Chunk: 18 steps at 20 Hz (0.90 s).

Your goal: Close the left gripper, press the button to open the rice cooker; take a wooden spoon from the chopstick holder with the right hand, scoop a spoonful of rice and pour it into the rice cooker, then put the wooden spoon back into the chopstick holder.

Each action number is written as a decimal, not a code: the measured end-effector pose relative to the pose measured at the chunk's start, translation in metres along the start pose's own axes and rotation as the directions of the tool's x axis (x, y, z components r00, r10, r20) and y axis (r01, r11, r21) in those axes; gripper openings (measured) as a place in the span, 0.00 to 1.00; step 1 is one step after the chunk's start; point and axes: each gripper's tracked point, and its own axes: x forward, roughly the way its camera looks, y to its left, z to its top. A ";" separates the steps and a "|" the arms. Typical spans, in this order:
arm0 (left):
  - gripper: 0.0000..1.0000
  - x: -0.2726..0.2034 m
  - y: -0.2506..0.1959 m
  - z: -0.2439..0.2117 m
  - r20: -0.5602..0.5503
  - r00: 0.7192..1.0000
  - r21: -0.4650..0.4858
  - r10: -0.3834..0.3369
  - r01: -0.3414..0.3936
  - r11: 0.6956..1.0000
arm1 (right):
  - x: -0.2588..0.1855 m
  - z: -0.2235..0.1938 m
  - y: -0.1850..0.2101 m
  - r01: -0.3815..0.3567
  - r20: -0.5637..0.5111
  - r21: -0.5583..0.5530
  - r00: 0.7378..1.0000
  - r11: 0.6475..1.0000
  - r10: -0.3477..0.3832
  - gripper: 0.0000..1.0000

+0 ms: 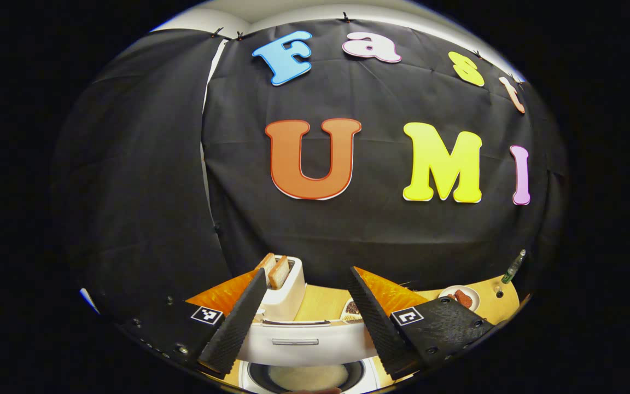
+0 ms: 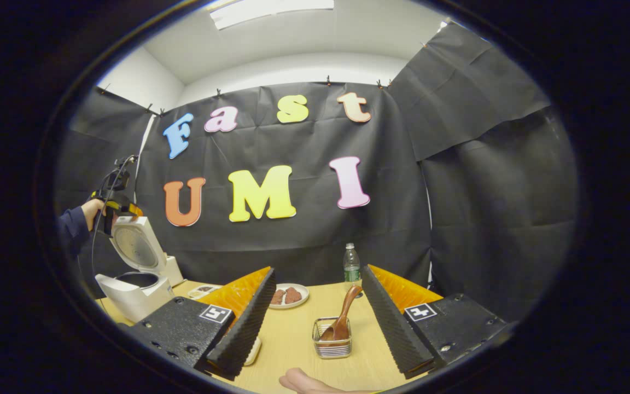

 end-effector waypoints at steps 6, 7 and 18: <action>0.95 -0.034 -0.010 -0.053 -0.069 0.998 -0.005 -0.008 0.008 1.000 | -0.037 -0.010 -0.002 -0.018 -0.021 0.017 1.000 1.000 0.018 1.00; 0.95 -0.041 -0.012 -0.062 -0.075 0.997 -0.005 -0.011 0.010 1.000 | -0.043 -0.014 0.000 -0.024 -0.029 0.014 0.999 1.000 0.024 0.99; 0.97 -0.084 -0.011 -0.136 -0.147 0.989 0.029 0.015 -0.011 1.000 | -0.106 -0.044 0.000 -0.054 -0.029 0.008 0.998 0.999 0.054 0.99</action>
